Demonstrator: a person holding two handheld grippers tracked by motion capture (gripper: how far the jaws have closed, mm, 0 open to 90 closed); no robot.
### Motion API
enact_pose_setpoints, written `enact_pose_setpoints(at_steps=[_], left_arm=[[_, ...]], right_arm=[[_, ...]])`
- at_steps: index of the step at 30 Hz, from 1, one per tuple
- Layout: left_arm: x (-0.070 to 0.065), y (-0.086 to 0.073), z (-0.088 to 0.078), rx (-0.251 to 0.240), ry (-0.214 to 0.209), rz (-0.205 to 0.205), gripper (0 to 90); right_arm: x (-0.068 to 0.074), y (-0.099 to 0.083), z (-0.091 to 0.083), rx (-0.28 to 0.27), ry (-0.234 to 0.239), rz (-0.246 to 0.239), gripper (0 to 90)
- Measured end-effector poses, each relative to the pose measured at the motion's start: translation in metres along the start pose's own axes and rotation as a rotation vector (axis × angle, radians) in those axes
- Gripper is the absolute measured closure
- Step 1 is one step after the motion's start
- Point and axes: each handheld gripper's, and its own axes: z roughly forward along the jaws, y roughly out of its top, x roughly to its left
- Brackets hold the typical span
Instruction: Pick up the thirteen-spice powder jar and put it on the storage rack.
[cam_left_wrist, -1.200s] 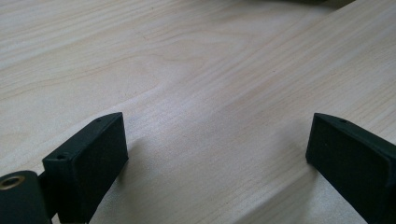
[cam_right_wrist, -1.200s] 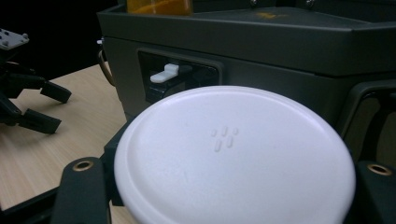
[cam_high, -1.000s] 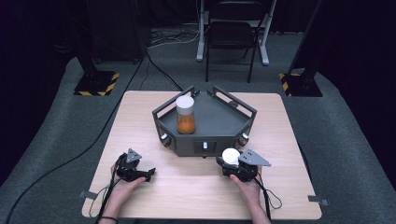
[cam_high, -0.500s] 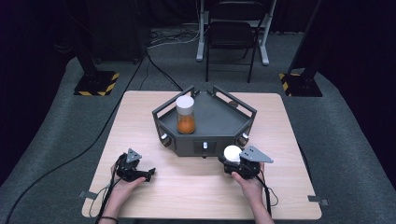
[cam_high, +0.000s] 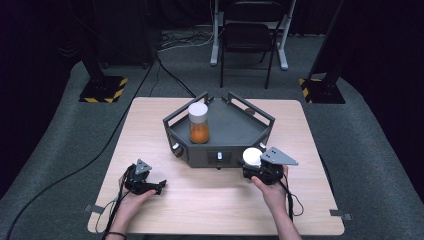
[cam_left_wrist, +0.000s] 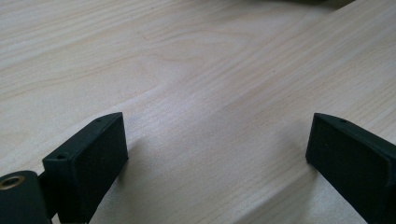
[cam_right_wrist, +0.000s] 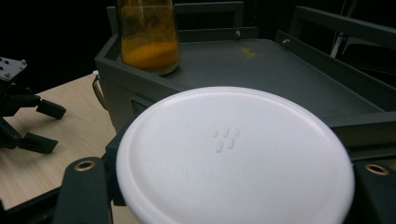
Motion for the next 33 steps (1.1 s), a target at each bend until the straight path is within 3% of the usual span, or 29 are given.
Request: enact_pose_setpoints(at_steps=[22, 33], left_arm=[[0.0, 0.0, 0.0, 0.0, 0.0, 0.0, 5.2], [0.0, 0.0, 0.0, 0.0, -0.001, 0.0, 5.2]], right_arm=[[-0.011, 0.048, -0.008, 0.028, -0.025, -0.003, 29.7], [-0.014, 0.074, -0.008, 0.012, -0.044, -0.012, 29.7]])
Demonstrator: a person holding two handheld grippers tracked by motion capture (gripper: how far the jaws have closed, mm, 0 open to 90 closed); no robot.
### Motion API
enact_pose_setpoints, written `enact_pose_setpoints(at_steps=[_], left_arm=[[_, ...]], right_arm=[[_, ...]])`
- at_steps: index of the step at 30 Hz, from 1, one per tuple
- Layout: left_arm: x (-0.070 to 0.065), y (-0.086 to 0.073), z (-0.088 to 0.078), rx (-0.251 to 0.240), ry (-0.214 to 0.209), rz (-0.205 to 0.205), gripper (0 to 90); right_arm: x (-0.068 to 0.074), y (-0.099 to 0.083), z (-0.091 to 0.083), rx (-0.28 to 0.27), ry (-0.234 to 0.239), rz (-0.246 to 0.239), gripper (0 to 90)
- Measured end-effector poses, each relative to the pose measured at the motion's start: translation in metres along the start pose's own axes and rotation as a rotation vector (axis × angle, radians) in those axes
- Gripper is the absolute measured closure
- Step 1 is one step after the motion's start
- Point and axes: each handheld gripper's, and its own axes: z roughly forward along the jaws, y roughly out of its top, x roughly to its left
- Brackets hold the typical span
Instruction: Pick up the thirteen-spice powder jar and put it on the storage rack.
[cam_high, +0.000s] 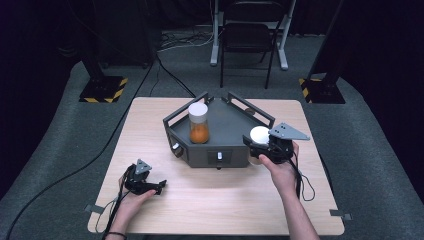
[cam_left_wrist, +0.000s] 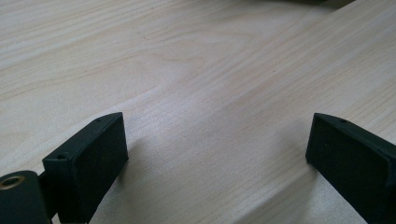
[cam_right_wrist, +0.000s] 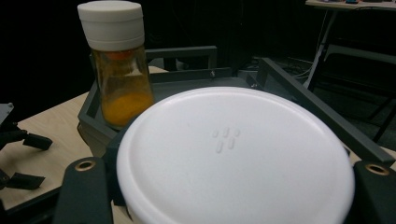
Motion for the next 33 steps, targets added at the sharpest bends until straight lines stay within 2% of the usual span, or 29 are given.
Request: enact_pose_setpoints(at_steps=[16, 26, 33], left_arm=[[0.0, 0.0, 0.0, 0.0, 0.0, 0.0, 5.2], [0.0, 0.0, 0.0, 0.0, 0.0, 0.0, 5.2], [0.0, 0.0, 0.0, 0.001, 0.0, 0.0, 5.2]], right_arm=[[-0.005, 0.025, 0.012, -0.012, -0.032, 0.001, 29.7], [-0.004, 0.037, 0.031, -0.013, -0.038, -0.008, 29.8], [-0.003, 0.039, 0.046, -0.026, -0.032, 0.003, 29.8]])
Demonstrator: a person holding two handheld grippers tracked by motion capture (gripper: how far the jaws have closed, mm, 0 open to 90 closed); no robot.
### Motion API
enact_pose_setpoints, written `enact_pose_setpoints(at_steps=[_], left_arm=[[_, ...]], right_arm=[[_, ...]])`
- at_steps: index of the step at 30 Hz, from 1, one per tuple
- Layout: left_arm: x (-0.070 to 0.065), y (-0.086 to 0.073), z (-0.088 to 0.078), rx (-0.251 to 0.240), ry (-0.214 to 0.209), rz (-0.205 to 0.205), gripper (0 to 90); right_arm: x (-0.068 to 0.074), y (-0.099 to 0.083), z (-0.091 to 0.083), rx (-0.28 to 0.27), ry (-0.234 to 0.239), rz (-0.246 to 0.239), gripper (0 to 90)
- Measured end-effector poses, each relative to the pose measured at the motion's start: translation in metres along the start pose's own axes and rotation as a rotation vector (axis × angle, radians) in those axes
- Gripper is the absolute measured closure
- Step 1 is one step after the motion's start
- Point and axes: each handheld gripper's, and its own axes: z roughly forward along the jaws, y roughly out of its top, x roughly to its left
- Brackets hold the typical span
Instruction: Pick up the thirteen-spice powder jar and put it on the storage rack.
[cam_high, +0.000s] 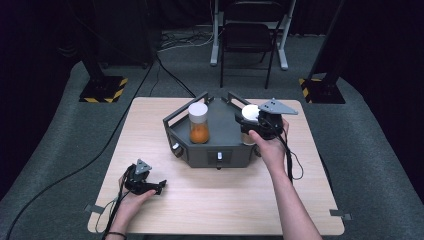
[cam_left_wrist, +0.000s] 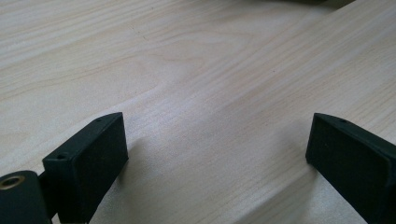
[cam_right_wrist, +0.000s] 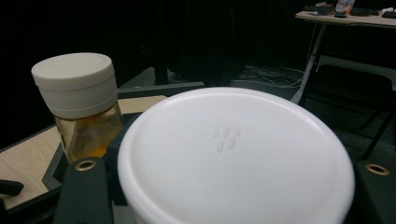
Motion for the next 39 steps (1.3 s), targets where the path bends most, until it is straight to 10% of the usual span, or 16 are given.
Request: enact_pose_setpoints(at_steps=[23, 39], left_arm=[[0.0, 0.0, 0.0, -0.002, -0.004, 0.001, 5.2], [0.0, 0.0, 0.0, -0.002, -0.006, 0.003, 5.2]], right_arm=[[-0.004, -0.004, 0.044, 0.04, 0.006, 0.057, 29.7], [-0.012, -0.003, 0.044, 0.044, 0.022, 0.088, 24.8]])
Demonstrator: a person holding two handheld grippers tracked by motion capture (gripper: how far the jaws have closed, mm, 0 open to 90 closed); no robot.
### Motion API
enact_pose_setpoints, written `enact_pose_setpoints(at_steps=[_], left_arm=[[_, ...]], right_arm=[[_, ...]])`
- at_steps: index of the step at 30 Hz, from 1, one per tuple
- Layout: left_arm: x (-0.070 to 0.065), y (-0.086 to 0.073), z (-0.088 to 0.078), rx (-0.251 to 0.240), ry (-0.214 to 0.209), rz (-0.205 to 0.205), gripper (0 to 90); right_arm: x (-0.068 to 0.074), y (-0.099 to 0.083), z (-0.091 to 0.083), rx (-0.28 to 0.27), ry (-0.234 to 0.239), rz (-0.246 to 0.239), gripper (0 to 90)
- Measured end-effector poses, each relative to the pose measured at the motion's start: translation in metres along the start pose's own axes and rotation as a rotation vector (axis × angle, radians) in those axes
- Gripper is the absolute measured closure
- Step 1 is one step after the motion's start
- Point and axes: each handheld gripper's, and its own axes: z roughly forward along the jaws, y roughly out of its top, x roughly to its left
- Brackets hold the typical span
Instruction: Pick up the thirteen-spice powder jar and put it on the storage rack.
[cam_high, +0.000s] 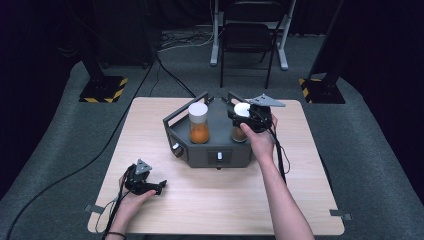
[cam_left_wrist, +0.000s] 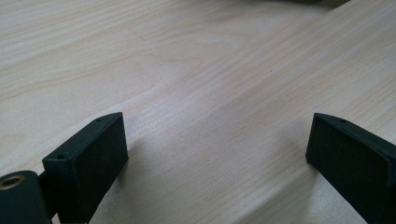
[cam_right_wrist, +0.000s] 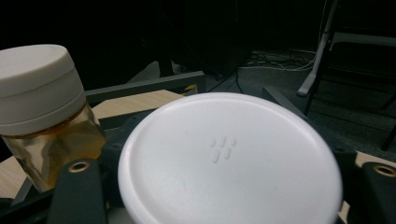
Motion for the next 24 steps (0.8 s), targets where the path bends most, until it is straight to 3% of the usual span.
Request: enact_pose_setpoints(at_steps=[8, 24], left_arm=[[0.0, 0.0, 0.0, 0.0, 0.0, 0.0, 5.2], [0.0, 0.0, 0.0, 0.0, 0.0, 0.0, 5.1]], right_arm=[[0.0, 0.003, -0.011, -0.01, 0.01, 0.009, 15.3], [-0.006, 0.002, -0.038, -0.031, 0.034, 0.004, 13.8]])
